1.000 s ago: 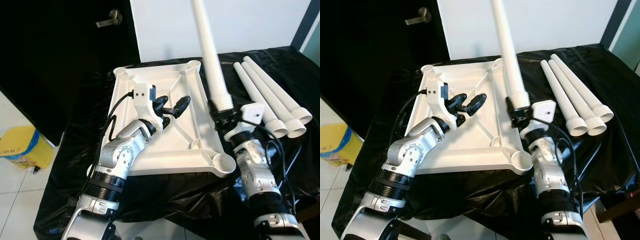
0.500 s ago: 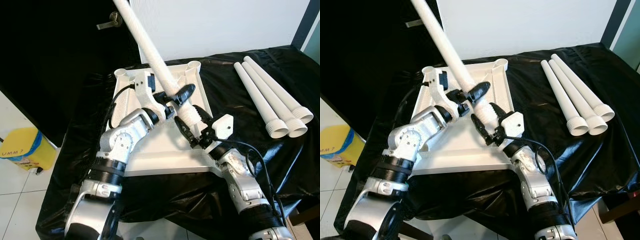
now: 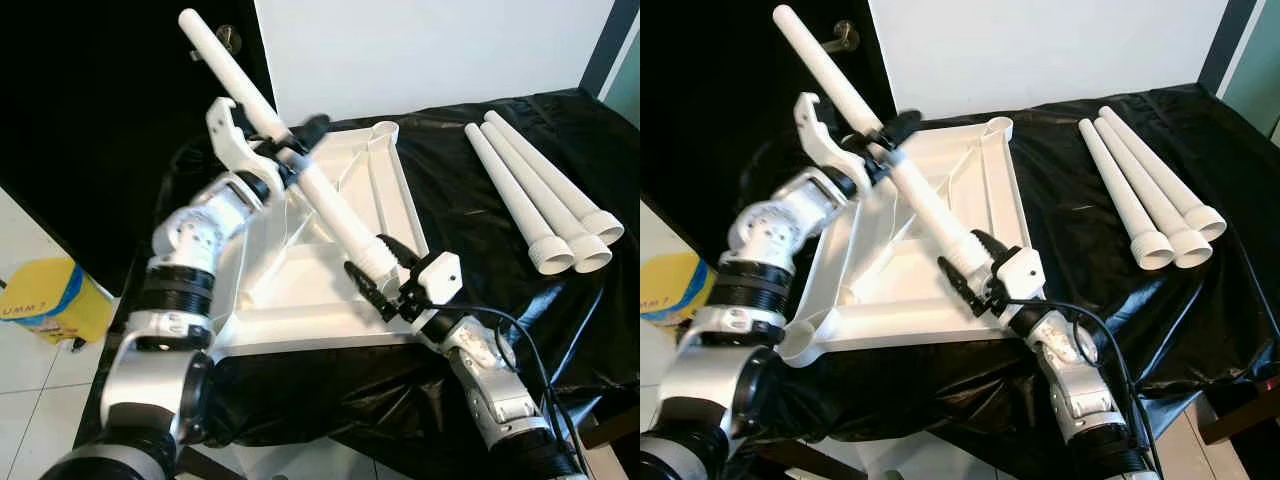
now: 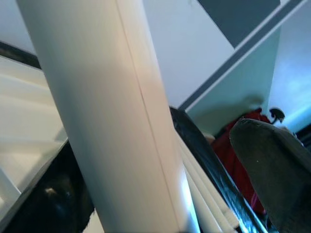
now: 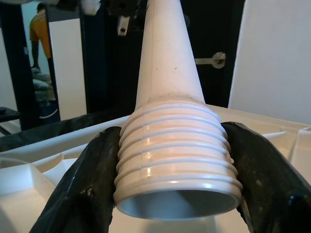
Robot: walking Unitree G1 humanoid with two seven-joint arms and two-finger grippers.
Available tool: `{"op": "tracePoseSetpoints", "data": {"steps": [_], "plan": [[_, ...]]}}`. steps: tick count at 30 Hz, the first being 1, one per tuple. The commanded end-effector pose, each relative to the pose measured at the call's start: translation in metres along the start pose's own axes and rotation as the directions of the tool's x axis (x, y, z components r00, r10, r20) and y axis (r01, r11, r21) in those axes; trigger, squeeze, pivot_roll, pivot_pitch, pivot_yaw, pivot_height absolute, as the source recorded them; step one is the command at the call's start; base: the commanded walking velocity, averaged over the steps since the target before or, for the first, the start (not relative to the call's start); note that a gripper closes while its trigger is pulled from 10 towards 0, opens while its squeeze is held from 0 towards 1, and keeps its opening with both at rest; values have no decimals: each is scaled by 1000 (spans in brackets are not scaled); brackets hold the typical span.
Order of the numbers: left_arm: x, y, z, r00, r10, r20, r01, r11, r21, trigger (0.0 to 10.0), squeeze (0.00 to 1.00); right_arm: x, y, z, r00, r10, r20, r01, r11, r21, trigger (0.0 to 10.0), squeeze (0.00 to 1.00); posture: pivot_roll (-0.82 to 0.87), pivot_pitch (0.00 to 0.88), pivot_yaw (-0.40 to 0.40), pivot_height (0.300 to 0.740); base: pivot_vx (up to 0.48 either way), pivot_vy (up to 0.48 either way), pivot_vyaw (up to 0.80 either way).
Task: Building children table
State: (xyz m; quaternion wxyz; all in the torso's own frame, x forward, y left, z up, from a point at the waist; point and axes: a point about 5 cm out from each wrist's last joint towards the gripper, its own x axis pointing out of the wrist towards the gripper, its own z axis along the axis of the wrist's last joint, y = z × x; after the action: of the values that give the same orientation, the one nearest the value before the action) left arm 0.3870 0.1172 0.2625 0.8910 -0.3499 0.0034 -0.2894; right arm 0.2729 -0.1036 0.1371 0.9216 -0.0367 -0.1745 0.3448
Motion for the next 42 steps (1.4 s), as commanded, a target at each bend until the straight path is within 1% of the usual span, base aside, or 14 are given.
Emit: {"op": "tracePoseSetpoints", "data": {"steps": [1,5,6,7,8,10,26,27,28,29,30,40,41,42], "plan": [[-4,-9,16,963,-269,32,268,963,31,10000,0,2,3,4,1000,27,10,-26,999,-19,10000,0,-195,0,132,740,0,0,0],[-5,-8,17,960,-278,26,277,960,27,10000,0,1,4,4,1000,29,10,-29,999,-20,10000,0,-197,0,134,740,0,0,0],[-5,-9,10,958,-286,2,286,958,5,6196,0,2,4,4,999,31,12,-30,999,-21,10000,0,-199,0,137,740,0,0,0],[-5,-11,6,957,-291,-16,291,957,-11,6196,0,3,5,4,999,32,12,-31,999,-22,10000,0,-200,0,138,740,0,0,0],[-5,-13,-2,951,-307,-36,307,952,-6,863,0,4,5,5,999,30,16,-30,999,-26,10000,0,-200,0,137,740,0,0,0],[-5,-16,-9,947,-318,-52,317,948,-26,0,0,5,4,6,999,29,20,-29,999,-29,10000,0,-201,0,136,740,0,0,0],[-6,-22,-5,934,-355,-34,354,935,-30,0,0,5,1,5,1000,13,14,-12,999,-32,10000,0,-194,0,119,740,0,0,0],[-5,-23,-5,937,-346,-42,346,938,-18,1922,0,4,0,5,1000,5,9,-4,1000,-30,10000,0,-192,0,115,740,0,0,0],[-5,-23,-5,937,-346,-42,346,938,-18,1922,0,4,0,5,1000,5,9,-4,1000,-30,10000,0,-192,0,115,740,0,0,0],[-4,-24,-5,940,-338,-44,337,941,-22,10000,0,4,-2,4,1000,-8,3,8,1000,-24,10000,600,-190,0,112,740,0,0,0],[-3,-26,-5,945,-324,-43,325,946,0,10000,0,3,-4,4,1000,-22,2,22,1000,-19,10000,1000,-189,0,109,740,0,0,0],[-3,-47,10,948,-319,-18,314,918,242,10000,0,8,-17,6,994,-108,-19,108,994,12,10000,1000,-174,0,97,740,0,0,0],[-3,-52,11,946,-325,-16,314,899,303,10000,0,11,-17,6,994,-106,-29,107,993,44,10000,820,-170,0,96,740,0,0,0],[-3,-52,11,946,-325,-16,314,899,303,10000,0,11,-17,6,994,-106,-29,107,993,44,10000,820,-170,0,96,740,0,0,0]]}}
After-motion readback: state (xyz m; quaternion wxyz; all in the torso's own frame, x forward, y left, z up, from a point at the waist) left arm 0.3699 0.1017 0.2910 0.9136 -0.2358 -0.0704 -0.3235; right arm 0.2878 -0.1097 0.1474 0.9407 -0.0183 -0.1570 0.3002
